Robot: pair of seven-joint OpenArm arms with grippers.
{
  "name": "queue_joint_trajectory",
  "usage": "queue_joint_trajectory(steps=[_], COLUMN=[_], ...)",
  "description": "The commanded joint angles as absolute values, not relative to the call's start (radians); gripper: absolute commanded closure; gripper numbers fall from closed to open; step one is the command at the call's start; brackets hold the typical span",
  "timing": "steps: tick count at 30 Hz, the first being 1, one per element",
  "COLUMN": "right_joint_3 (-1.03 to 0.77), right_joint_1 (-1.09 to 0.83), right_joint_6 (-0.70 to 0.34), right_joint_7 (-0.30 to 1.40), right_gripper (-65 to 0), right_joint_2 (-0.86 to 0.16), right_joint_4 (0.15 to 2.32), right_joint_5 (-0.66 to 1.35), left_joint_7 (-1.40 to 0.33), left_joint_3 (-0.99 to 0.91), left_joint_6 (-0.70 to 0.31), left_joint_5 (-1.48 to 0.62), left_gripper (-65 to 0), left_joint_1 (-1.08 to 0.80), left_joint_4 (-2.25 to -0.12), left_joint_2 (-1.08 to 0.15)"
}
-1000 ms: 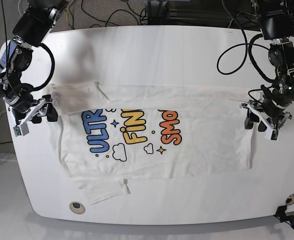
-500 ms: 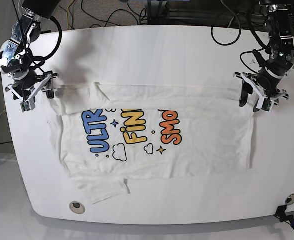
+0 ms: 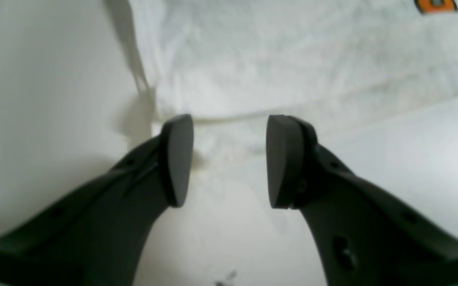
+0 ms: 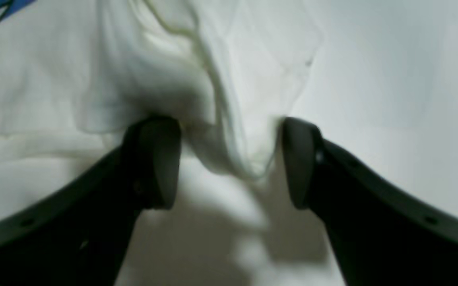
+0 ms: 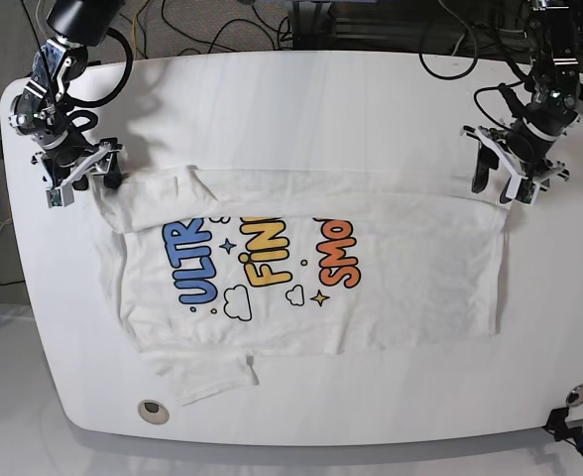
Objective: Fold the T-shirt properly
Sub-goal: 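Release the fold and move both grippers back to the collar edge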
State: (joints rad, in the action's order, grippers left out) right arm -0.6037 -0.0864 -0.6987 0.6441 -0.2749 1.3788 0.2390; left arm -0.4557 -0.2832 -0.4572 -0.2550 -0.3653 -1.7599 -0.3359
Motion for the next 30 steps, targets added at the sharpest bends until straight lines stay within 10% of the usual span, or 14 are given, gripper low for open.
queue_joint_trajectory(steps=[1, 6, 24, 30], right_joint_3=[-0.607, -0.607, -0.604, -0.602], right_joint_1=[-0.077, -0.077, -0.082, -0.082], right_joint_6=[-0.698, -0.698, -0.698, -0.698], right_joint_7=[0.638, 0.638, 0.642, 0.642], right_gripper=[-31.9, 0.0, 0.0, 0.0], right_joint_2=[-0.291, -0.291, -0.285, -0.285], right_joint_4=[1.363, 1.363, 1.366, 1.366], right_joint_5=[0.236, 0.236, 0.236, 0.236], left_joint_7=[-0.437, -0.437, -0.444, -0.501], left_joint_3=[-0.292, -0.395, -0.389, -0.334], left_joint_6=[-0.455, -0.455, -0.458, -0.458], left_joint_5=[-0.266, -0.266, -0.269, -0.269], left_gripper=[-27.6, -27.6, -28.4, -39.0], left_joint_1=[-0.366, -0.367, -0.286, -0.245], left_joint_4=[-1.779, -1.774, -1.577, -1.570], left_joint_2=[-0.349, -0.326, -0.325, -0.326])
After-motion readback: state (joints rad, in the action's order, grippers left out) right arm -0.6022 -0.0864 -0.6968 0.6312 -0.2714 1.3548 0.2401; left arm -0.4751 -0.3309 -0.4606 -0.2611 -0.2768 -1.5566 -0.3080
